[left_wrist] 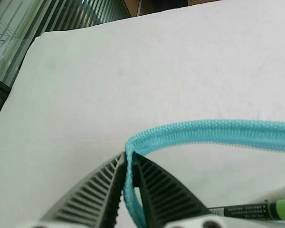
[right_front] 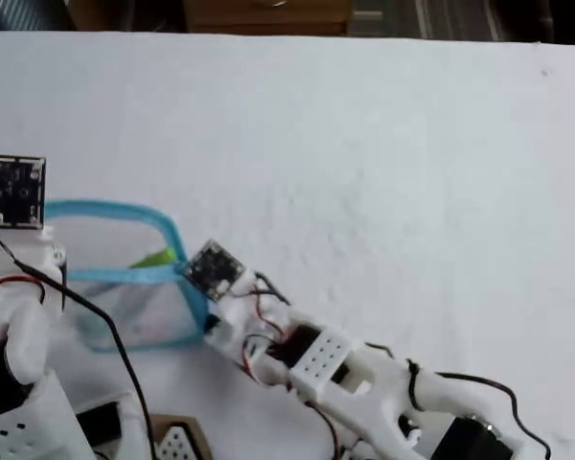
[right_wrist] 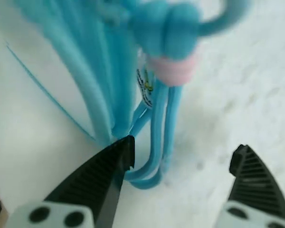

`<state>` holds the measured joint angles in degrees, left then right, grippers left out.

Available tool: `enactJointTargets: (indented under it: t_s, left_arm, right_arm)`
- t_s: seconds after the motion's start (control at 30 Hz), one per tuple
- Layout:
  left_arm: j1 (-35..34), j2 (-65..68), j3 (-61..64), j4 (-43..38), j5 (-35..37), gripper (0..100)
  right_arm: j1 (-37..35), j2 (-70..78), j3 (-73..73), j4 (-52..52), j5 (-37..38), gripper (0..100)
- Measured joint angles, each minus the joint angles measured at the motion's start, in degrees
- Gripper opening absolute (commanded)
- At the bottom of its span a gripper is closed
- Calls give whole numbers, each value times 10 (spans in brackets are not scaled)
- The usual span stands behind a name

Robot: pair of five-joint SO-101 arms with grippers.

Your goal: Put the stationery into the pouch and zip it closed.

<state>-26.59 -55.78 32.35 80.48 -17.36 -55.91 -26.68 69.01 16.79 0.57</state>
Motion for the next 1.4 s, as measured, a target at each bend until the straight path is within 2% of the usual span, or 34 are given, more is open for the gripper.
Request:
enactJointTargets:
  t_s: [0.2,0.4,0.57,0.73,0.9,1.23,1.4]
  left_arm:
    - [0,0,0,0,0,23]
    - [0,0,0,0,0,23]
    - [0,0,0,0,0,23]
    - [0,0,0,0,0,23]
    - [0,0,0,0,0,23]
    - [0,0,0,0,0,23]
    - [0,0,0,0,0,23]
  right_arm:
    - [5,25,2,-67,-1,20]
    - [25,98,1,-127,-1,15]
    - [41,84,2,-135,-1,17]
    - [42,-15,2,-73,22,17]
    - [86,-135,2,-6,41,17]
    - [207,-316,0,-7,42,17]
    - [234,-425,-33,-1,44,17]
